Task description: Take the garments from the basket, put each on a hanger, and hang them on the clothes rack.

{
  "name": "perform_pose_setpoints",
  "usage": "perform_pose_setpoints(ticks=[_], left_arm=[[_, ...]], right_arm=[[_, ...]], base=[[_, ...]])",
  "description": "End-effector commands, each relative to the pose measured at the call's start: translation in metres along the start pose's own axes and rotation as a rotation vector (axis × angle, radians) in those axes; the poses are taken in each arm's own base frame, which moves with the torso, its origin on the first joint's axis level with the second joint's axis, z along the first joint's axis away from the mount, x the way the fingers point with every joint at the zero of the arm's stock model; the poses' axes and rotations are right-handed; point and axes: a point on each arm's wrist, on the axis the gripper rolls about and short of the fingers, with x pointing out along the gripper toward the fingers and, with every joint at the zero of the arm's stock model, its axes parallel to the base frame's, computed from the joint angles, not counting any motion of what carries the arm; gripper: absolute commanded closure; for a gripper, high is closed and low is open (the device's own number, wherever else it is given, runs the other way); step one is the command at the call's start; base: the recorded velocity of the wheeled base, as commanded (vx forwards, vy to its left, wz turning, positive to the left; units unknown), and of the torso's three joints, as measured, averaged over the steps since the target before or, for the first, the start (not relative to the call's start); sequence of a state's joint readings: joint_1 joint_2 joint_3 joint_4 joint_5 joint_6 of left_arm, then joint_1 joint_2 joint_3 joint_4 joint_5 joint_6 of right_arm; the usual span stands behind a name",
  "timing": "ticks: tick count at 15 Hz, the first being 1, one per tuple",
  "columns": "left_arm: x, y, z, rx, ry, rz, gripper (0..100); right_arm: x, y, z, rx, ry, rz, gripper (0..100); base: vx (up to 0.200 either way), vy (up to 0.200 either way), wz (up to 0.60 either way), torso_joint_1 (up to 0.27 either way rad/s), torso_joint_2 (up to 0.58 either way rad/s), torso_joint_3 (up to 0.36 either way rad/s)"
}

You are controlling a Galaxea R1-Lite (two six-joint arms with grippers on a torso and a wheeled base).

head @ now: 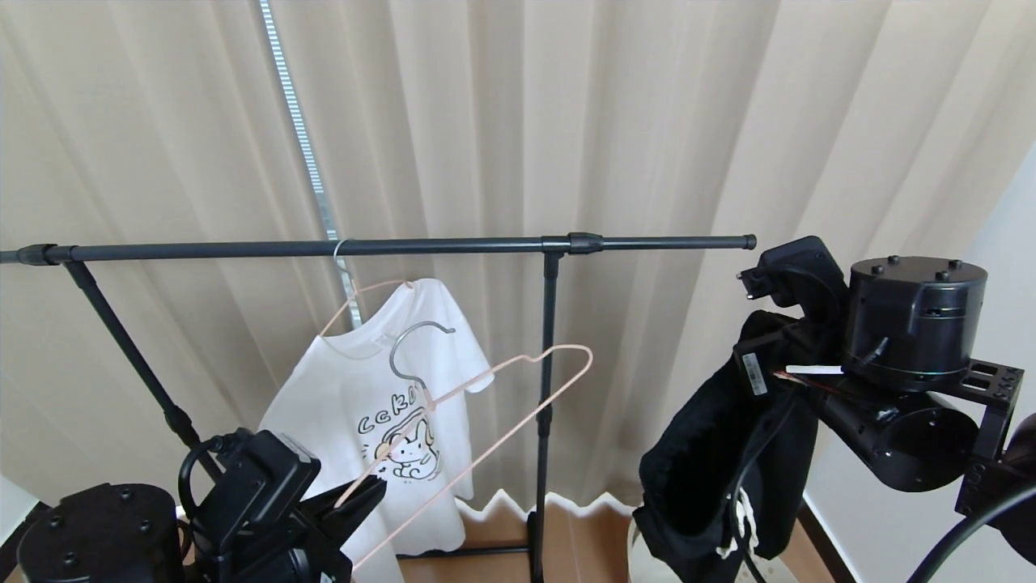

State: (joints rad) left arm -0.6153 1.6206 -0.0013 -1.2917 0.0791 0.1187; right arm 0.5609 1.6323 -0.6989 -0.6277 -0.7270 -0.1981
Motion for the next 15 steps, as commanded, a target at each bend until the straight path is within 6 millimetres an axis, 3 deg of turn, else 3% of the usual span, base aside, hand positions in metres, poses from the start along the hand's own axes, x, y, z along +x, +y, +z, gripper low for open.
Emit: perform_pose_setpoints(ticks=[1, 8, 11, 15], left_arm=[[0.0, -0.008, -0.001, 0.015, 0.002, -0.074, 100], [0.011, -0.018, -0.009, 0.085, 0.034, -0.223, 100], [0.016, -0.018, -0.004, 0.088, -0.031, -0.214, 100], [0.029, -0.021, -0.011, 0.084, -0.022, -0.208, 100]], right_arm=[[0.004, 0.004, 0.0, -0.003, 0.003, 0.001, 100], [0.021, 0.02, -0.001, 0.004, -0.007, 0.002, 100], [0.019, 0.022, -0.001, 0.0, -0.008, 0.008, 100], [0.002, 0.035, 0.002, -0.012, -0.032, 0.034, 100]], base=[[0.0, 0.0, 0.0, 0.0, 0.0, 0.0], [0.0, 0.0, 0.0, 0.0, 0.0, 0.0], [0.0, 0.0, 0.0, 0.0, 0.0, 0.0], [0.0, 0.0, 0.0, 0.0, 0.0, 0.0]])
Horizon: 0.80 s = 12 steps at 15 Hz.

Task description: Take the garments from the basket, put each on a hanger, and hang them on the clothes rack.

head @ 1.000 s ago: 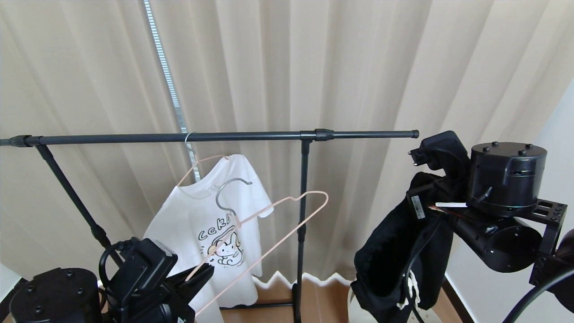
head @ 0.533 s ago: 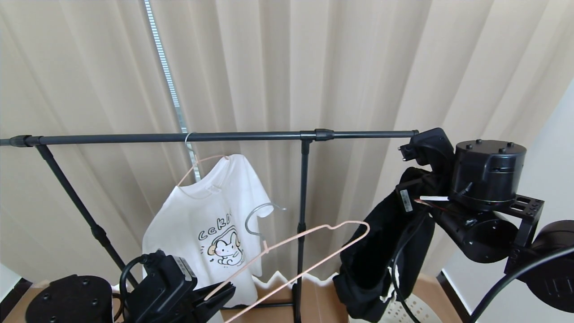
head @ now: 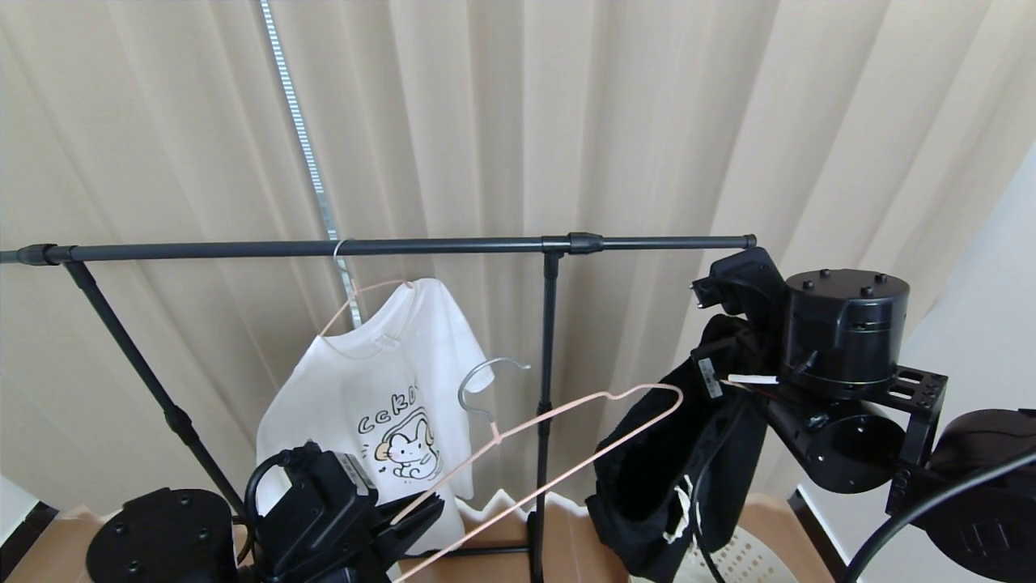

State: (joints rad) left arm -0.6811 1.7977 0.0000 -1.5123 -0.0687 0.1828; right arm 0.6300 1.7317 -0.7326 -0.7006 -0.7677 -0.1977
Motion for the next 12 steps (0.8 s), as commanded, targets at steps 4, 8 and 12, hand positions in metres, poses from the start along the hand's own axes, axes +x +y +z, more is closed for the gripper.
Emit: perform_pose_setpoints(ticks=[4, 8, 12], left_arm=[[0.019, -0.002, -0.022, -0.011, 0.099, -0.004, 100], [0.016, -0.002, -0.017, -0.008, 0.073, -0.001, 100], [0.004, 0.001, 0.004, -0.001, -0.042, 0.032, 100]], right_arm=[[-0.023, 0.022, -0.001, -0.035, -0.027, 0.089, 100], [-0.033, 0.031, -0.002, -0.049, -0.039, 0.13, 100], [-0.039, 0.036, -0.001, -0.053, -0.051, 0.153, 100]], base=[[0.0, 0.0, 0.0, 0.0, 0.0, 0.0], [0.0, 0.0, 0.0, 0.0, 0.0, 0.0], [0.0, 0.0, 0.0, 0.0, 0.0, 0.0]])
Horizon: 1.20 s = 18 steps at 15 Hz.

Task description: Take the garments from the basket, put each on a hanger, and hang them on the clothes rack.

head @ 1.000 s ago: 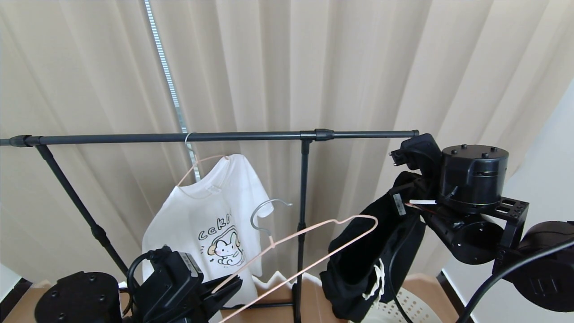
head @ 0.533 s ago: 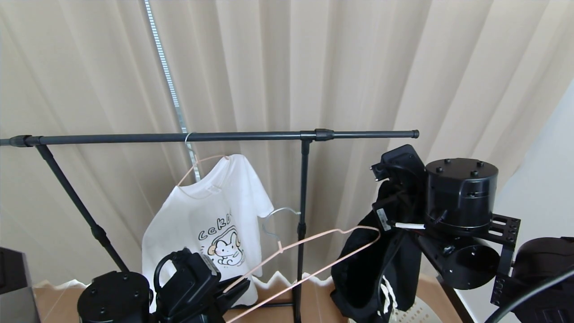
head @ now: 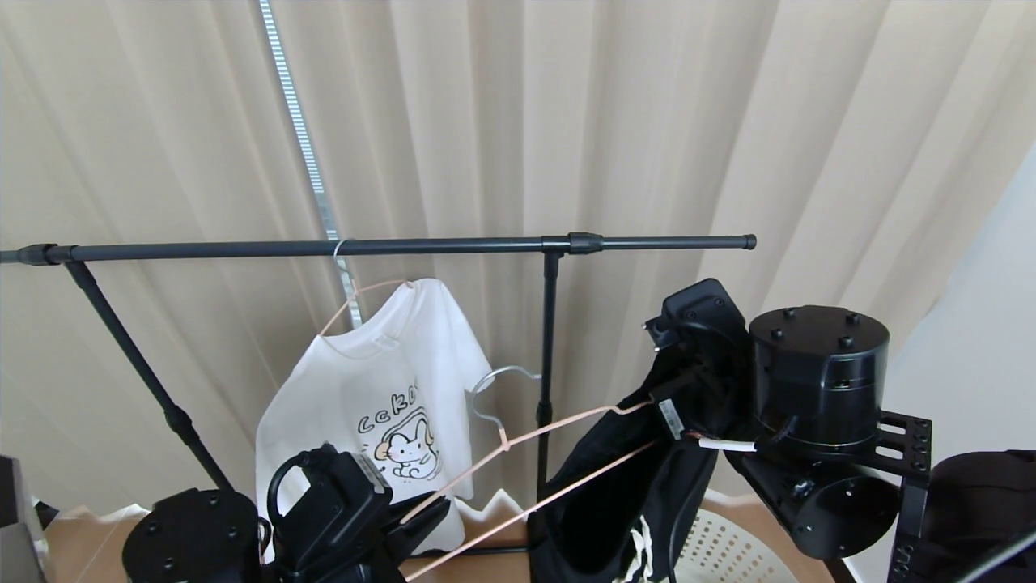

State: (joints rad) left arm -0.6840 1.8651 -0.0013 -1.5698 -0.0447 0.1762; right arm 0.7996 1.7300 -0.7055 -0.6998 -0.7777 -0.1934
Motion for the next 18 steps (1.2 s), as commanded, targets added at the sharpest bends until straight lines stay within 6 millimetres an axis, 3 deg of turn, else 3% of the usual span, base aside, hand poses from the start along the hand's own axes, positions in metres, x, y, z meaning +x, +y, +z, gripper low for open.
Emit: perform_pose_setpoints(ticks=[1, 6, 18], left_arm=[[-0.003, 0.003, 0.011, 0.005, -0.06, 0.037, 100], [0.013, 0.005, 0.015, 0.015, -0.077, 0.052, 100], [0.012, 0.007, 0.015, 0.012, -0.078, 0.059, 100]], right_arm=[[-0.004, 0.005, 0.001, -0.004, -0.007, 0.014, 100], [-0.015, 0.018, 0.005, 0.027, -0.032, 0.066, 100], [-0.059, 0.054, 0.017, 0.125, -0.107, 0.243, 100]], base=[[0.0, 0.0, 0.0, 0.0, 0.0, 0.0], [0.0, 0.0, 0.0, 0.0, 0.0, 0.0], [0.0, 0.0, 0.0, 0.0, 0.0, 0.0]])
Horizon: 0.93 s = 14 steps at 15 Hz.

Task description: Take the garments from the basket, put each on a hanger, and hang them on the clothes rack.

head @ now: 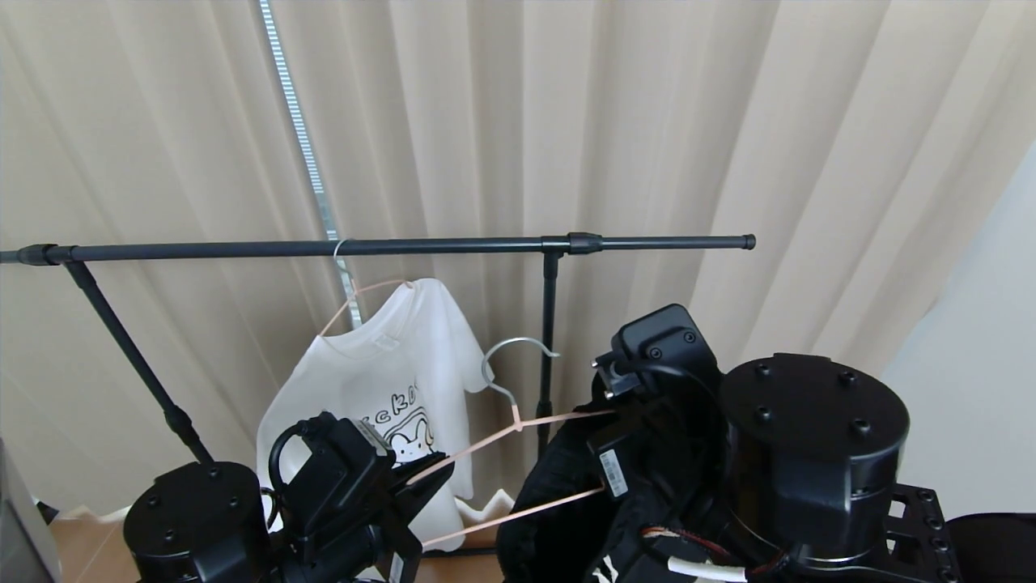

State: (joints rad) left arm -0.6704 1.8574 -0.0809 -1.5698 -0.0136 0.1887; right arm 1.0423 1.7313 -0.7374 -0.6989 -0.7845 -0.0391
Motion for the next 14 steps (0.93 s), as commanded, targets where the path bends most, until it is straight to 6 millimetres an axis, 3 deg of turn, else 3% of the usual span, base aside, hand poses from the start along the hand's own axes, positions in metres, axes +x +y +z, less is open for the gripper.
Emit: perform_pose_setpoints(ticks=[1, 7, 9, 14], left_arm=[[0.0, 0.0, 0.0, 0.0, 0.0, 0.0, 100], [0.0, 0.0, 0.0, 0.0, 0.0, -0.002, 100], [0.001, 0.0, 0.0, 0.0, -0.002, -0.001, 100], [0.001, 0.0, 0.002, -0.002, -0.009, 0.0, 100]], right_arm=[[-0.008, 0.012, 0.002, 0.02, -0.012, 0.047, 100], [-0.012, 0.037, 0.015, 0.178, -0.046, 0.109, 100], [-0.011, 0.039, 0.026, 0.258, -0.069, 0.115, 100], [-0.011, 0.039, 0.026, 0.271, -0.07, 0.116, 100]], base=[[0.0, 0.0, 0.0, 0.0, 0.0, 0.0], [0.0, 0.0, 0.0, 0.0, 0.0, 0.0], [0.0, 0.0, 0.0, 0.0, 0.0, 0.0], [0.0, 0.0, 0.0, 0.0, 0.0, 0.0]])
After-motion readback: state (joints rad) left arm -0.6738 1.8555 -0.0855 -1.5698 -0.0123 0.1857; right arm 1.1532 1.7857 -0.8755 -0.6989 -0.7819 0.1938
